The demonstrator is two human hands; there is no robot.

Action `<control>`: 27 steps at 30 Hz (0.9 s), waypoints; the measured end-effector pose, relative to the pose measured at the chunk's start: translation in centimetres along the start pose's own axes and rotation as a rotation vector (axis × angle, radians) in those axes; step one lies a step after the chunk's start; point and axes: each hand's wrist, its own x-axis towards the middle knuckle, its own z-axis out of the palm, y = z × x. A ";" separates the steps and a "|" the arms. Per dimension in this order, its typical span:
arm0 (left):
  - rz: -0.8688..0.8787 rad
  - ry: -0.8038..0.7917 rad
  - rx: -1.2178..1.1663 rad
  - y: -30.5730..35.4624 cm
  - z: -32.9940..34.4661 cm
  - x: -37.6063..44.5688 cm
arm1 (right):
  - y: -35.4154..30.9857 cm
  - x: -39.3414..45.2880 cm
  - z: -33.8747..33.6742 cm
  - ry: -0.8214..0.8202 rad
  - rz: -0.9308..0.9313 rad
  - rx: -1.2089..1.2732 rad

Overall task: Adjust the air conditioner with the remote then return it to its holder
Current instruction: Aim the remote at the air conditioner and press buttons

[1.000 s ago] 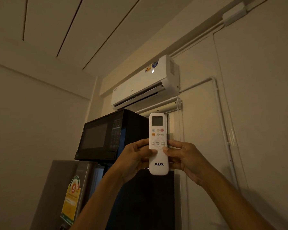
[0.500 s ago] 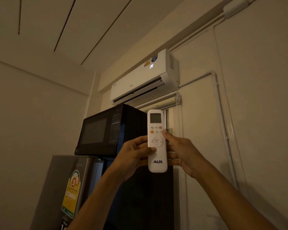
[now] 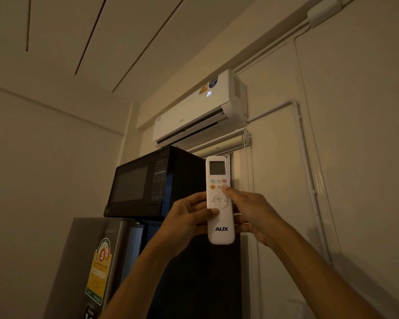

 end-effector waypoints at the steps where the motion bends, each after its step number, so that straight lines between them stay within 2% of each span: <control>1: -0.001 -0.004 -0.004 0.0 -0.1 0.0 | -0.1 0.0 0.0 -0.011 0.008 -0.001; 11: -0.013 -0.050 -0.027 -0.1 -0.5 -0.3 | 0.0 0.3 -0.2 -0.058 0.032 0.007; 27: -0.026 -0.036 -0.032 -0.4 -1.0 -0.3 | 0.3 0.5 -0.3 -0.094 0.053 0.021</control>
